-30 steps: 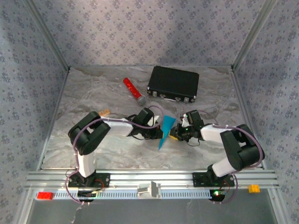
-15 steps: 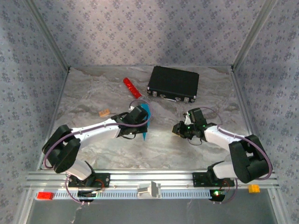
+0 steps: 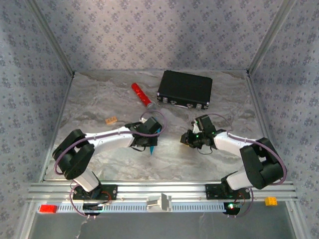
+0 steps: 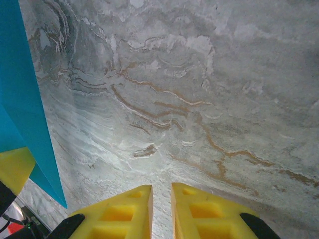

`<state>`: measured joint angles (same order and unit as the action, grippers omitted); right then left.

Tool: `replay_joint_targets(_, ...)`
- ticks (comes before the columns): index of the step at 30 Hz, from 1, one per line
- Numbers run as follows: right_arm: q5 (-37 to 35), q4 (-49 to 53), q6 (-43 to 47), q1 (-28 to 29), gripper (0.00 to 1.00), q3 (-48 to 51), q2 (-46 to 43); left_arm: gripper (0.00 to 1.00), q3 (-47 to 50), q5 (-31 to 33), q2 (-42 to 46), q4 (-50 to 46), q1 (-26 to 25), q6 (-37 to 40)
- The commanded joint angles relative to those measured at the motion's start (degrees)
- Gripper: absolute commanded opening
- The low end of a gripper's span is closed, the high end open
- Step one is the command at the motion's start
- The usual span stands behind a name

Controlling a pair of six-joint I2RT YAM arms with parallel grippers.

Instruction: Fold a paper plane with a square sheet of paper (pick it up from the middle)

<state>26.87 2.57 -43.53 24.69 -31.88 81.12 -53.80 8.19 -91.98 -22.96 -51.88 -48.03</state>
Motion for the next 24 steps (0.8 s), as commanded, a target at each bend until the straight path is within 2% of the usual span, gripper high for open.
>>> replay_joint_targets(1, -0.77, 0.04, -0.27, 0.35, 0.18, -1.43, 0.6, 0.04, -0.5, -0.43, -1.15, -0.5, -0.42, -0.05)
replay_joint_targets(24, -0.72, 0.65, -0.04, 0.61, 0.18, -1.87, 1.22, 0.13, -1.83, -2.53, -4.5, 0.46, -1.38, 2.17)
